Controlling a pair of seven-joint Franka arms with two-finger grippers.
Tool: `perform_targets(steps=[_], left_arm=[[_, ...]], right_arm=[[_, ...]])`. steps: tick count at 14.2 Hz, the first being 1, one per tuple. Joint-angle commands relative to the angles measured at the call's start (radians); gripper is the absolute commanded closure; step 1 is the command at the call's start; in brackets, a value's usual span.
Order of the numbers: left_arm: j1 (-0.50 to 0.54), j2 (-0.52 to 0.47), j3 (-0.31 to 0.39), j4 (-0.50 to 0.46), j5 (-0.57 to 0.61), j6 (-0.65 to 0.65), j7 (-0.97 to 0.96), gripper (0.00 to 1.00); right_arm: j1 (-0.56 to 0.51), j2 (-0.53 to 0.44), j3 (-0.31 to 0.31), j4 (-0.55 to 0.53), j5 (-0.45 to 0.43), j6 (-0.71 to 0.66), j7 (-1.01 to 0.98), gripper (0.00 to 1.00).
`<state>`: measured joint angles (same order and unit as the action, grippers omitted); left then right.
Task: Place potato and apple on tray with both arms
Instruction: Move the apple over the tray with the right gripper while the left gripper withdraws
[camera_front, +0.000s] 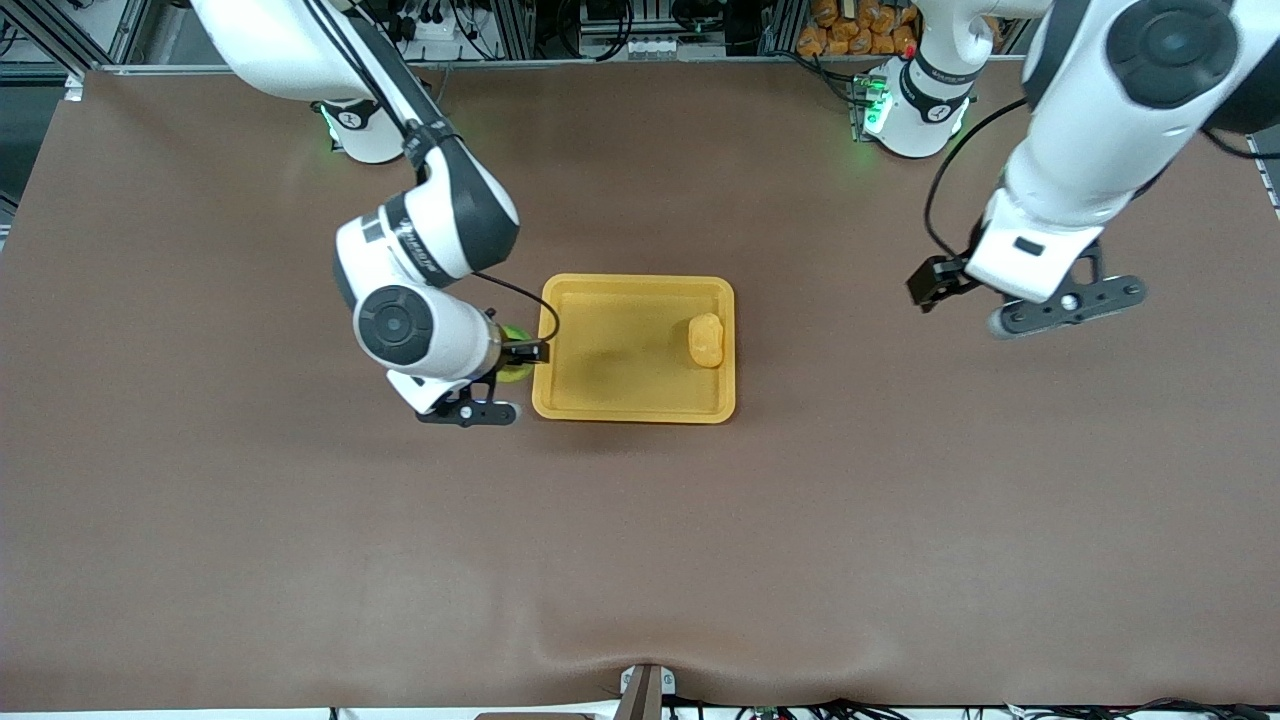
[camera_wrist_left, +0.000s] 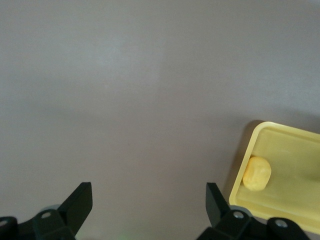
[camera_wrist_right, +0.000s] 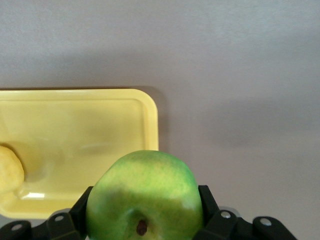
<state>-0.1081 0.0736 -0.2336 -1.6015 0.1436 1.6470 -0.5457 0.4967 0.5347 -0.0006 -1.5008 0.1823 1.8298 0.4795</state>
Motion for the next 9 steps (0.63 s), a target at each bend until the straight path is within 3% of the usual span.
perform_targets(steps=[1, 5, 9], left_arm=[[0.053, -0.063, -0.001, -0.024, -0.018, -0.03, 0.108, 0.0], [0.111, -0.115, 0.003, -0.024, -0.024, -0.068, 0.286, 0.0], [0.091, -0.144, 0.103, -0.028, -0.076, -0.124, 0.413, 0.0]], right_arm=[[0.045, 0.031, -0.01, -0.018, 0.014, 0.06, 0.053, 1.0], [0.062, 0.033, -0.009, -0.11, 0.014, 0.201, 0.05, 1.0], [0.077, 0.067, -0.01, -0.136, 0.013, 0.255, 0.051, 1.0]])
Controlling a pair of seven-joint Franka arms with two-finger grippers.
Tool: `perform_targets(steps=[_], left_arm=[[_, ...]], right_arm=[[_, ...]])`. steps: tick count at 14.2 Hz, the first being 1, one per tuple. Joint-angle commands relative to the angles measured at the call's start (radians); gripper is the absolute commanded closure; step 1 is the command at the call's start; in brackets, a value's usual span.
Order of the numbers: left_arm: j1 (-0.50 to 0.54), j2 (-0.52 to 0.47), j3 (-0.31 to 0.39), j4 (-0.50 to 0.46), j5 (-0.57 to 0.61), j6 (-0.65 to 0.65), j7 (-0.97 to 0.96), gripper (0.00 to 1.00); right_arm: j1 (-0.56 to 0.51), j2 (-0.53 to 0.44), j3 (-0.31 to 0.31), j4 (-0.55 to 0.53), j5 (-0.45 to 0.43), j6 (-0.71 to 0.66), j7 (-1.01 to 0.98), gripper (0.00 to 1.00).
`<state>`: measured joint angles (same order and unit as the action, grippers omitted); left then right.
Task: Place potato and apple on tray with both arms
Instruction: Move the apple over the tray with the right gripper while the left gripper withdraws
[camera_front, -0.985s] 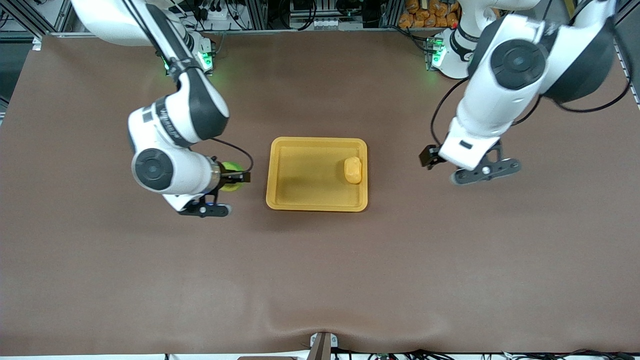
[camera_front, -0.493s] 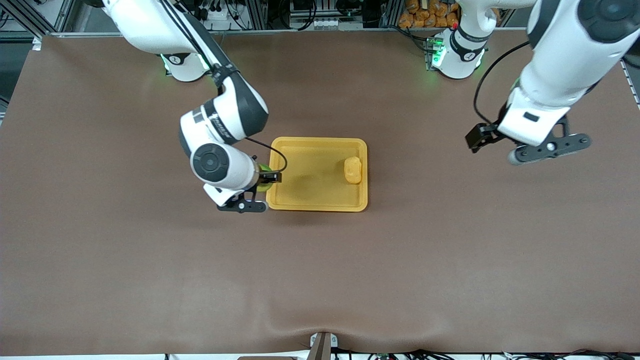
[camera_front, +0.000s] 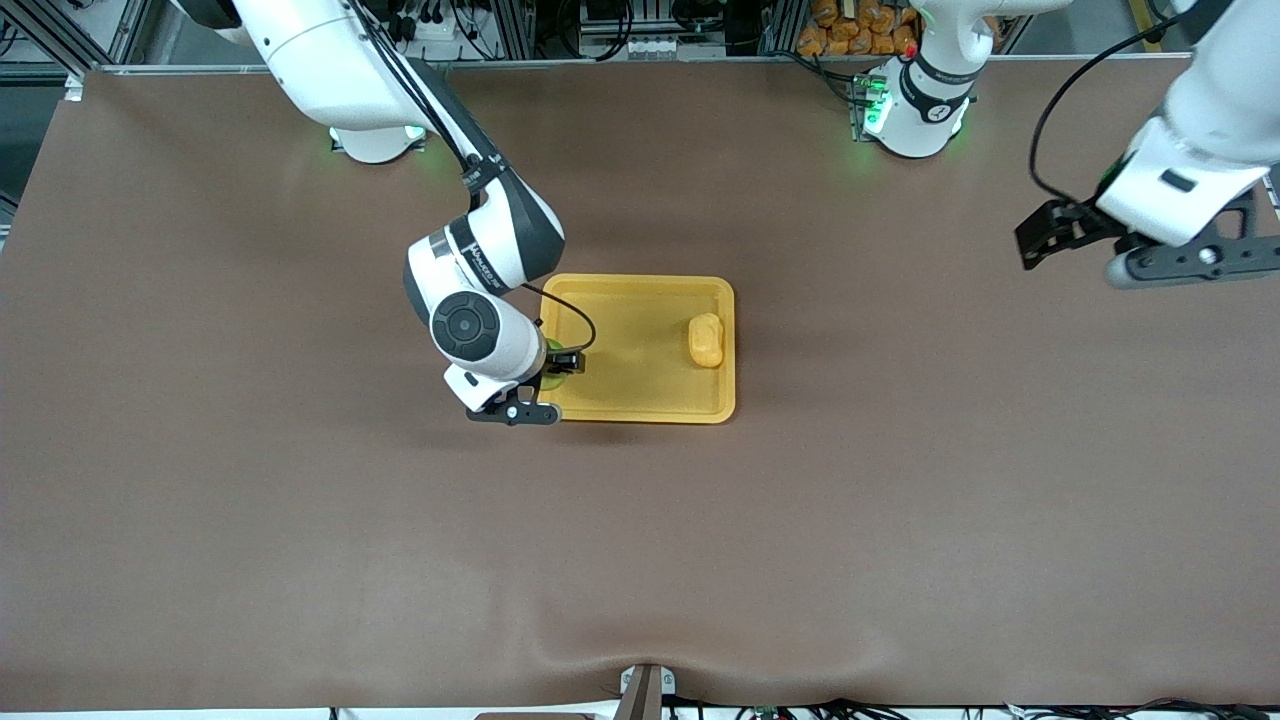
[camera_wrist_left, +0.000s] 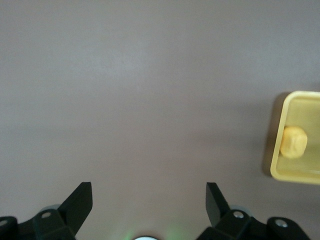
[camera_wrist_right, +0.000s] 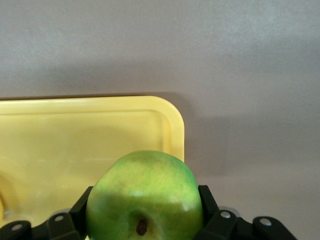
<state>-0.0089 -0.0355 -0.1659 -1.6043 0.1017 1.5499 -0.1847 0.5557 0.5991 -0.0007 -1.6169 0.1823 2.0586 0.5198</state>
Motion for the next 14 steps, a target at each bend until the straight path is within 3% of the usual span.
perform_targets(steps=[1, 6, 14], left_arm=[[-0.009, -0.047, 0.054, -0.025, -0.037, -0.045, 0.077, 0.0], [-0.052, -0.073, 0.155, -0.029, -0.04, -0.117, 0.21, 0.0], [-0.039, -0.104, 0.155, -0.032, -0.04, -0.129, 0.214, 0.0]], right_arm=[[0.024, 0.005, -0.01, -0.026, 0.013, 0.028, 0.012, 1.0], [0.044, 0.005, -0.009, -0.086, 0.014, 0.034, 0.022, 1.0], [0.104, 0.007, -0.009, -0.096, 0.014, 0.028, 0.111, 1.0]])
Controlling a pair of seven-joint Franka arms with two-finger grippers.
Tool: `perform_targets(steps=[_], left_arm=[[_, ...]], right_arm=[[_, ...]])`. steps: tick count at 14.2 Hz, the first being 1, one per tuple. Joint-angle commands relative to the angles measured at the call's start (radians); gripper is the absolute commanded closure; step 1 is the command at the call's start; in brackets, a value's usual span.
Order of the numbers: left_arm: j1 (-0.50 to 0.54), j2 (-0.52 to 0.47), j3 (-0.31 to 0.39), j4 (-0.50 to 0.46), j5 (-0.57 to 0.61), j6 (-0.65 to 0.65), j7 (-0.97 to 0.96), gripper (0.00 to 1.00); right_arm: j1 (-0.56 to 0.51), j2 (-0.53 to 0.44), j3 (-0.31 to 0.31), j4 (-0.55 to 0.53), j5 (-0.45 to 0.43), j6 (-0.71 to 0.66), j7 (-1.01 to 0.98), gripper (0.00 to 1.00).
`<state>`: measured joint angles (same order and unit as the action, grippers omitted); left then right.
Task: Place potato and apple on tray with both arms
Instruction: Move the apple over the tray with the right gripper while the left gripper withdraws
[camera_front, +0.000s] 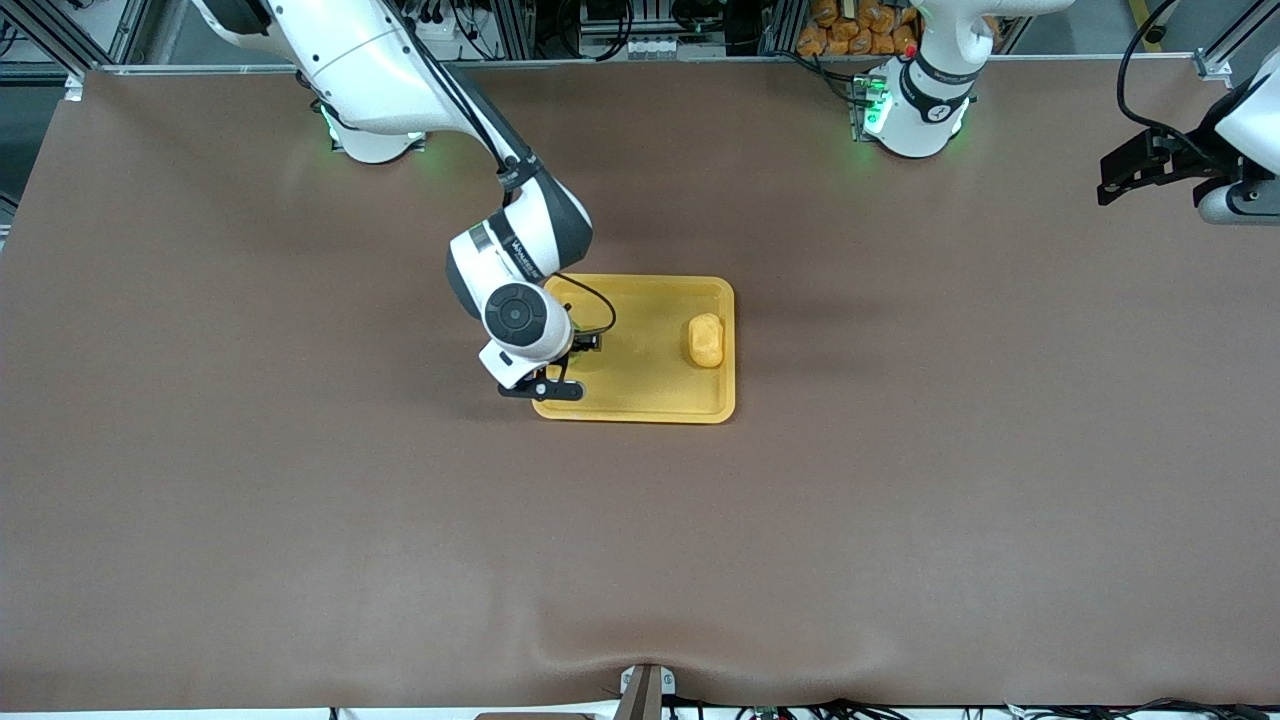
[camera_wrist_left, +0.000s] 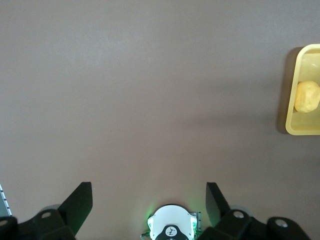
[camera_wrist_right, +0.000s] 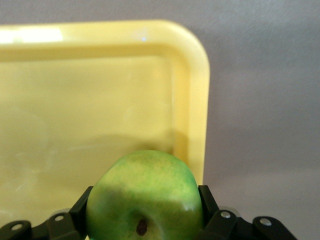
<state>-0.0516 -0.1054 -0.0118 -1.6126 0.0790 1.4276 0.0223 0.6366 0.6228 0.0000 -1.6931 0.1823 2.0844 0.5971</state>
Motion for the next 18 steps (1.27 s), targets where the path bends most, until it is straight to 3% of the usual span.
perform_targets(steps=[1, 4, 5, 6, 18], left_arm=[[0.001, -0.036, 0.0, -0.023, -0.018, -0.004, 0.005, 0.0], [-0.007, -0.034, -0.002, -0.02, -0.018, 0.001, 0.005, 0.0], [-0.007, -0.036, -0.005, -0.023, -0.018, 0.001, 0.005, 0.0], [-0.007, -0.036, -0.008, -0.023, -0.018, 0.001, 0.005, 0.0], [0.001, -0.026, -0.007, -0.016, -0.051, 0.002, 0.007, 0.0]], right_arm=[[0.035, -0.018, -0.009, -0.034, 0.014, 0.011, 0.05, 1.0], [0.061, -0.026, -0.012, -0.054, 0.012, 0.011, 0.078, 0.97], [0.061, -0.022, -0.012, -0.054, 0.005, 0.017, 0.111, 0.31], [0.064, -0.022, -0.014, -0.054, -0.007, 0.023, 0.128, 0.0], [-0.003, -0.052, -0.015, 0.033, -0.03, -0.021, 0.09, 0.0]])
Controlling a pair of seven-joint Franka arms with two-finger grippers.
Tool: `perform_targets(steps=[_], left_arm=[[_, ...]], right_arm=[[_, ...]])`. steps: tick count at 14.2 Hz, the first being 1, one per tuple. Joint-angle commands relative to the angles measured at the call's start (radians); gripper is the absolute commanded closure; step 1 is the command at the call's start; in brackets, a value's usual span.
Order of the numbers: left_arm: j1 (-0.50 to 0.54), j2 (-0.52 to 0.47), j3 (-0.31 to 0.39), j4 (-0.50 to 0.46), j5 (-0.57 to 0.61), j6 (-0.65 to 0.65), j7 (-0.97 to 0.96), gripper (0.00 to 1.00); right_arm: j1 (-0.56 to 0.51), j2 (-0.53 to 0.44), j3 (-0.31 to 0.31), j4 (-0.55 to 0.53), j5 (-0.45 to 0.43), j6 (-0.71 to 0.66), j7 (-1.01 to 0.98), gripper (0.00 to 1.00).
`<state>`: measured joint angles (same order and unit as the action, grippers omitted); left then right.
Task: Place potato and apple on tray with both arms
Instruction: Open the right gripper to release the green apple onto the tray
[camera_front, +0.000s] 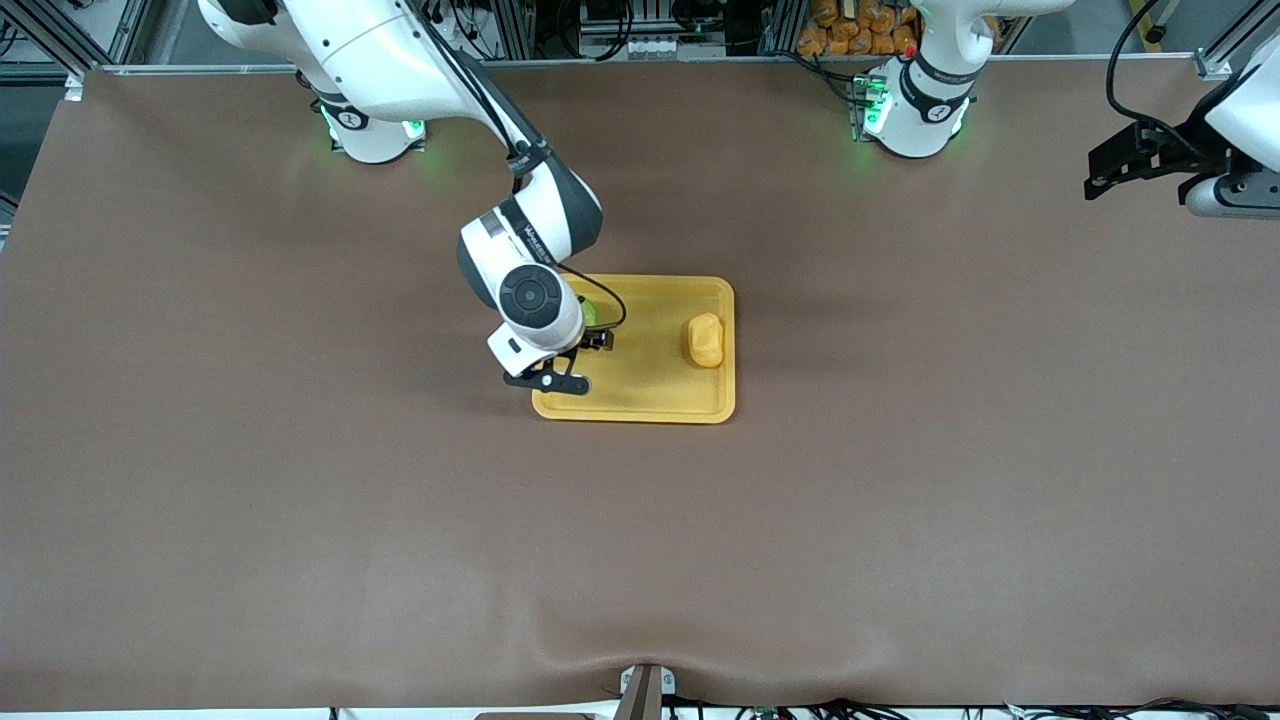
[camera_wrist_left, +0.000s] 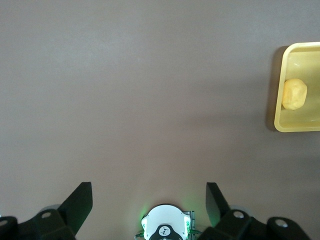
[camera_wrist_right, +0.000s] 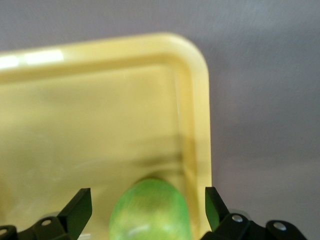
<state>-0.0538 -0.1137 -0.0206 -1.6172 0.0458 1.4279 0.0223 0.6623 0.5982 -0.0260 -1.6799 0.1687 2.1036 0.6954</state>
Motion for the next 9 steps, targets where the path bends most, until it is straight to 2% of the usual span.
perform_targets(steps=[1, 7, 9], left_arm=[[0.002, -0.02, 0.001, -0.01, -0.018, 0.002, 0.007, 0.0], [0.003, -0.032, 0.001, -0.015, -0.02, -0.006, 0.008, 0.0], [0.003, -0.032, 0.001, -0.015, -0.02, -0.006, 0.008, 0.0]], right_arm=[[-0.045, -0.028, 0.011, 0.049, -0.017, -0.078, -0.026, 0.0], [-0.141, -0.04, 0.011, 0.268, -0.018, -0.333, -0.073, 0.0], [-0.148, -0.044, 0.006, 0.281, -0.02, -0.372, -0.062, 0.0]])
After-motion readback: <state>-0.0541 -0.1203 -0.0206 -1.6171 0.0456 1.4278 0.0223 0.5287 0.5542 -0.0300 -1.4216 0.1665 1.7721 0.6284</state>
